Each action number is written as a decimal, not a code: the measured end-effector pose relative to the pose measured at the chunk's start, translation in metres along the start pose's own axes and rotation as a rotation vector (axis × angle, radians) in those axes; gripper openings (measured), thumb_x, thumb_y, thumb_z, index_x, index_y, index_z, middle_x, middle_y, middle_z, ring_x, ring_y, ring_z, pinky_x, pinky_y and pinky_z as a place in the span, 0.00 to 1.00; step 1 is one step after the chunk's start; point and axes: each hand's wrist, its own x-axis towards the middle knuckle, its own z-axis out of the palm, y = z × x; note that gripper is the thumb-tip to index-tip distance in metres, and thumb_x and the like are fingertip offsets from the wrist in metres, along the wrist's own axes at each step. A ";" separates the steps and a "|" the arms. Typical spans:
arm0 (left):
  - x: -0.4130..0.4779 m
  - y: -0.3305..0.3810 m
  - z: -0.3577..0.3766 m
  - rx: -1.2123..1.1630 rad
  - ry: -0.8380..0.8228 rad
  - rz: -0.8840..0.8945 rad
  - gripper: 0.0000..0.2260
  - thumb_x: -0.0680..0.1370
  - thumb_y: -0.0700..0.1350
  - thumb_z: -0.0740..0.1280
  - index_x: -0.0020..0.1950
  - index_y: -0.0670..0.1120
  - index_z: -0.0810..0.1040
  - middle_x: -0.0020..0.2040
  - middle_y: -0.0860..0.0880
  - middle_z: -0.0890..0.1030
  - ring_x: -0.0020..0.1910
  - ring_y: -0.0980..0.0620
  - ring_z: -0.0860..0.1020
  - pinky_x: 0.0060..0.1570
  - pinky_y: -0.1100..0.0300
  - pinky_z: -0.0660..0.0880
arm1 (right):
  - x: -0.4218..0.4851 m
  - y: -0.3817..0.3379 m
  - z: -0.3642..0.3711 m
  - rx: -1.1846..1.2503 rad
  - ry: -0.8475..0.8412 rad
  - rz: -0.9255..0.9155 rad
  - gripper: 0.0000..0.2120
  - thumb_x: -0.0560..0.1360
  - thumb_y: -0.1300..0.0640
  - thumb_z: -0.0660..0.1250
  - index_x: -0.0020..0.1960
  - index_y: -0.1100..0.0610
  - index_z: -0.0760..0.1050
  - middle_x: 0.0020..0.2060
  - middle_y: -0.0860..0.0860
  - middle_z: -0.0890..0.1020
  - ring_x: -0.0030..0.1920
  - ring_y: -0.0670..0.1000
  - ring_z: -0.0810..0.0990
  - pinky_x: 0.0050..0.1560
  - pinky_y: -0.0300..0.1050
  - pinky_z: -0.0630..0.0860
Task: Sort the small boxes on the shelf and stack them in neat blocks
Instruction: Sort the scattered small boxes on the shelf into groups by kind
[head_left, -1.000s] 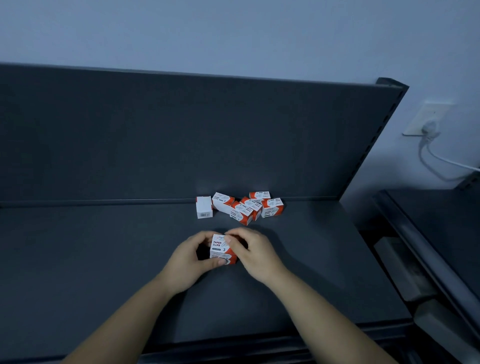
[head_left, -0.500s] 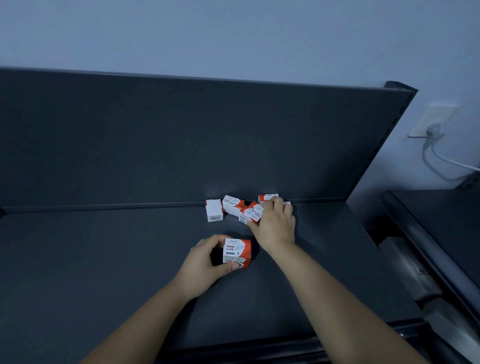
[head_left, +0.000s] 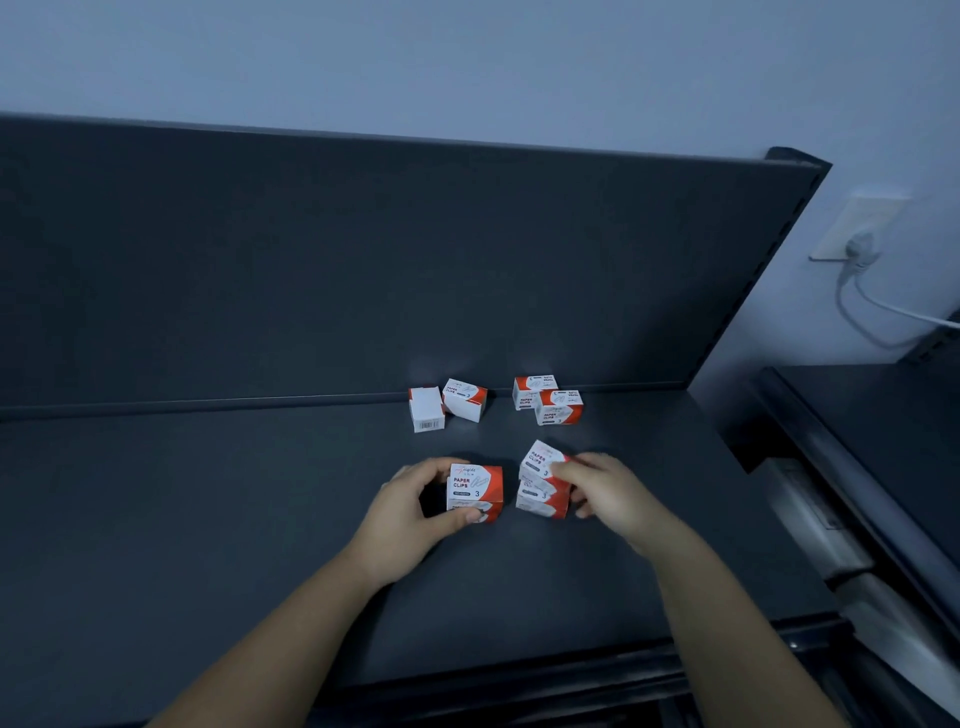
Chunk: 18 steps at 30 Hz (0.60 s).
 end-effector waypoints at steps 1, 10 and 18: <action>0.000 0.000 0.000 0.002 0.002 0.001 0.19 0.71 0.47 0.77 0.56 0.63 0.76 0.54 0.68 0.78 0.58 0.61 0.75 0.61 0.60 0.71 | 0.001 0.002 0.000 -0.069 0.017 0.007 0.10 0.78 0.50 0.64 0.49 0.56 0.80 0.47 0.49 0.77 0.48 0.48 0.78 0.55 0.47 0.75; 0.000 -0.004 0.001 0.018 0.001 0.007 0.19 0.71 0.47 0.77 0.57 0.61 0.77 0.53 0.66 0.80 0.58 0.60 0.75 0.61 0.59 0.71 | -0.021 0.025 0.005 -0.102 0.048 -0.353 0.22 0.75 0.54 0.73 0.66 0.42 0.73 0.56 0.41 0.76 0.56 0.40 0.77 0.58 0.34 0.72; 0.000 -0.004 0.000 0.023 -0.011 0.006 0.19 0.71 0.48 0.77 0.58 0.62 0.76 0.53 0.68 0.79 0.58 0.62 0.75 0.58 0.66 0.70 | -0.029 0.032 0.008 -0.189 0.066 -0.397 0.29 0.74 0.57 0.73 0.68 0.36 0.69 0.56 0.36 0.76 0.58 0.36 0.74 0.54 0.26 0.68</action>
